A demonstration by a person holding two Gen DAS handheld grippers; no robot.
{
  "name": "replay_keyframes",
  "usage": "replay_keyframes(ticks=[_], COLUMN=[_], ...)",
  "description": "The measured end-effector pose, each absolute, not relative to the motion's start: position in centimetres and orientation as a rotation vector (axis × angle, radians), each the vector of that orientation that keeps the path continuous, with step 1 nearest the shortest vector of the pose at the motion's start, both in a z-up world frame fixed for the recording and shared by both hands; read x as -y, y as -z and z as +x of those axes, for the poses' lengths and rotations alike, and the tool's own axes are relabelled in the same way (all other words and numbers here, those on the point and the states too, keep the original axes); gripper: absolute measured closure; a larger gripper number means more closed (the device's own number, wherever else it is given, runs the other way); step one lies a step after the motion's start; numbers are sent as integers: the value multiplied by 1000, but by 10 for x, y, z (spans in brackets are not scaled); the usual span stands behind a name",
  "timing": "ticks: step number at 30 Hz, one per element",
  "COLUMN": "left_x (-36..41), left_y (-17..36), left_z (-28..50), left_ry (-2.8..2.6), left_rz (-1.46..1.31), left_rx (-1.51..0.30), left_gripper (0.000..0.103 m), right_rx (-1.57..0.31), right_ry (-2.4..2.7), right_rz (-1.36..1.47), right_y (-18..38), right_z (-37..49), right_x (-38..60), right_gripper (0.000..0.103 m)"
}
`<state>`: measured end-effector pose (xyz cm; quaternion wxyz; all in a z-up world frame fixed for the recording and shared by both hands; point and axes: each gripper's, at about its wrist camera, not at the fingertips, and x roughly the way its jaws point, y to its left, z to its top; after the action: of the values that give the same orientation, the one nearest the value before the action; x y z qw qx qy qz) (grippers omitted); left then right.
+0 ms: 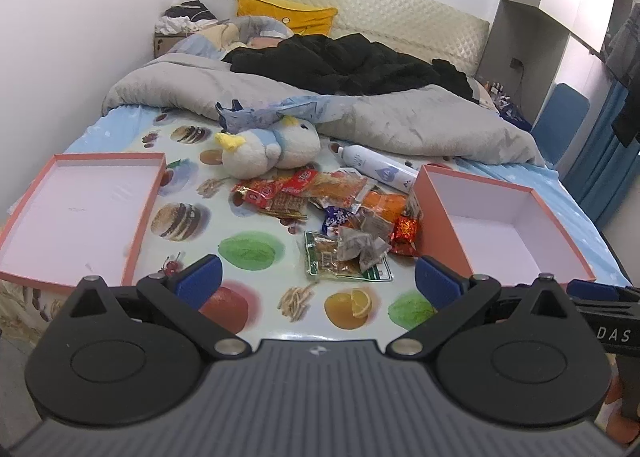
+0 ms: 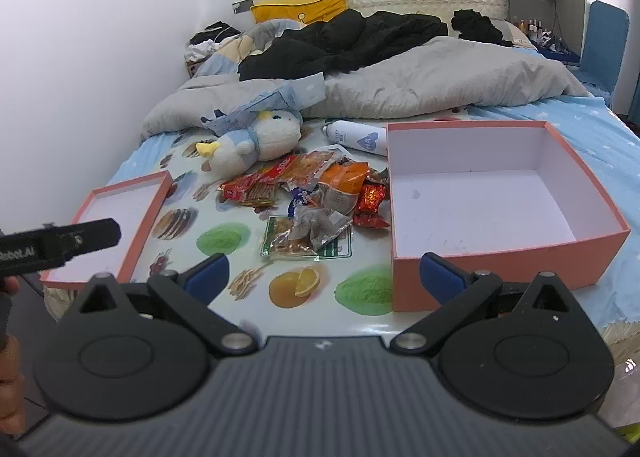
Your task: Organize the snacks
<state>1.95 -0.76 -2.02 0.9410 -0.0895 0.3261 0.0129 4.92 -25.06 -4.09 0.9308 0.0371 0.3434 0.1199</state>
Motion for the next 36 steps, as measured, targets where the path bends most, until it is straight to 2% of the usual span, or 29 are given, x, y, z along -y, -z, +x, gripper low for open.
replay_keyframes(ticks=[36], left_x=[9], left_y=[26], left_z=[15], left_ry=[5], left_rz=[-192], left_rx=[-682], left_gripper=[0], right_rx=[-681], right_ry=[-245], right_rz=[66], right_y=[37], right_z=[40], right_x=[246], right_gripper=[0])
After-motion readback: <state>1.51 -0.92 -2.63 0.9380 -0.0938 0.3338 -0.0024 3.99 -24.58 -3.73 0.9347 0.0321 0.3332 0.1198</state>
